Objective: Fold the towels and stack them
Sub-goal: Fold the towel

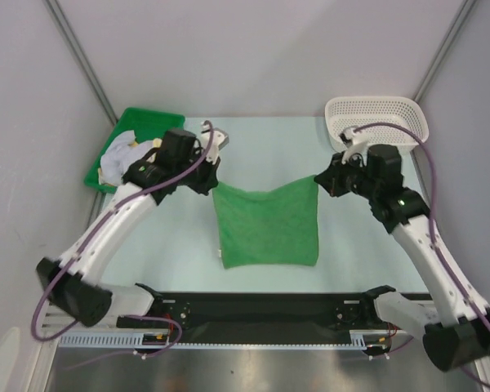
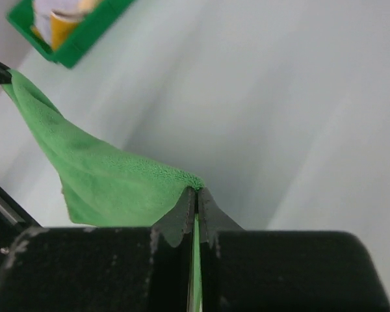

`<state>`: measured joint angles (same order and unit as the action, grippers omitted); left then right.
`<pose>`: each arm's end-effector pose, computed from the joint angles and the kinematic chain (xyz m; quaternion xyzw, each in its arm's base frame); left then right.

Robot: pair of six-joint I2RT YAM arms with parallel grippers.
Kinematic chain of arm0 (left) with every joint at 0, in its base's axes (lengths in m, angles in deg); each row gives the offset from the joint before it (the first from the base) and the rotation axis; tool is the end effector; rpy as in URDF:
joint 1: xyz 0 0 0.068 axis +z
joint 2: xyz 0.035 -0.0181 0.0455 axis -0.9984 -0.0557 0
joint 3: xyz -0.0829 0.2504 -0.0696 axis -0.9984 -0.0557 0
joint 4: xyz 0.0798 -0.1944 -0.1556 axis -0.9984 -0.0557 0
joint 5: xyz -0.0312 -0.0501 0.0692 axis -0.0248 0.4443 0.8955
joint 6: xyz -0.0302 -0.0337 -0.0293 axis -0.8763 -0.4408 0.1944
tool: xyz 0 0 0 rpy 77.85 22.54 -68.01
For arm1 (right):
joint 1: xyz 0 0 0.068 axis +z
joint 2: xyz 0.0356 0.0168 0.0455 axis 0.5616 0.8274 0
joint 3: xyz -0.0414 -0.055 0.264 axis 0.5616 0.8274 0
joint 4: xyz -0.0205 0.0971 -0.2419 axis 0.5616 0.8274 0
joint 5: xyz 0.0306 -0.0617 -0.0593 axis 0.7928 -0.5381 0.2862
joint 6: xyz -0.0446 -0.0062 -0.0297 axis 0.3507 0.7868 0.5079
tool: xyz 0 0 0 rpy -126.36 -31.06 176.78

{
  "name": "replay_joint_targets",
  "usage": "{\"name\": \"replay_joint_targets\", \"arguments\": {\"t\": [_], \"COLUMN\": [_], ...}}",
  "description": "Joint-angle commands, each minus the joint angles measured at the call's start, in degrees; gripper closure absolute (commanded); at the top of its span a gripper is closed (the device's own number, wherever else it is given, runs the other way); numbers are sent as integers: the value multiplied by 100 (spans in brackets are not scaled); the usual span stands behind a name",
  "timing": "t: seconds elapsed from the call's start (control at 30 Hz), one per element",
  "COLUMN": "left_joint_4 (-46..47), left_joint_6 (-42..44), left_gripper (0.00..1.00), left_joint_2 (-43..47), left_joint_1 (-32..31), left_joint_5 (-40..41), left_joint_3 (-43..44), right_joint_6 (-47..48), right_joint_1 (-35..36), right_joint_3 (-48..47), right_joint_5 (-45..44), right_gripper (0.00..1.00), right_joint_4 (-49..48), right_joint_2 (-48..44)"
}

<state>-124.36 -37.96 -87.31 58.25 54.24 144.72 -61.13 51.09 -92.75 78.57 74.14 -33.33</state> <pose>0.2251 -0.1294 0.3772 0.2953 0.8561 -0.1616 0.3921 0.1969 0.0731 0.3777 -0.1850 0.7980 0.2499 0.5162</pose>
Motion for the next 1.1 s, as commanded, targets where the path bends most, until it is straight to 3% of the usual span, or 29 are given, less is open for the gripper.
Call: {"name": "replay_joint_targets", "arguments": {"t": [0.0,0.13,0.27,0.5,0.6,0.73,1.07], "left_joint_4": [339,515,603,-293,-189,172,277], "left_joint_6": [-56,242,480,621,753,981,1271], "left_gripper": [100,100,100,100,100,100,100], "left_joint_2": [-1143,-2541,-4112,-6242,-6394,-6175,-5771], "left_joint_1": [174,535,781,1326,1405,1414,1362], "left_joint_5": [299,71,-88,-141,-324,-536,-589], "left_joint_3": [140,904,2176,4657,5001,4677,3993], "right_joint_6": [192,475,879,1213,1328,1424,1512], "right_joint_1": [-58,-478,-760,-998,-1042,-1042,-1042], "right_joint_3": [169,-261,-1496,-3310,-3786,-4085,-3550], "right_joint_5": [-46,429,869,1018,1045,1141,1221], "right_gripper": [100,100,100,100,100,100,100], "right_joint_4": [-689,-1242,-1296,-778,-760,-830,-1120], "right_joint_2": [1177,2673,4413,6542,6946,7194,6607]}}
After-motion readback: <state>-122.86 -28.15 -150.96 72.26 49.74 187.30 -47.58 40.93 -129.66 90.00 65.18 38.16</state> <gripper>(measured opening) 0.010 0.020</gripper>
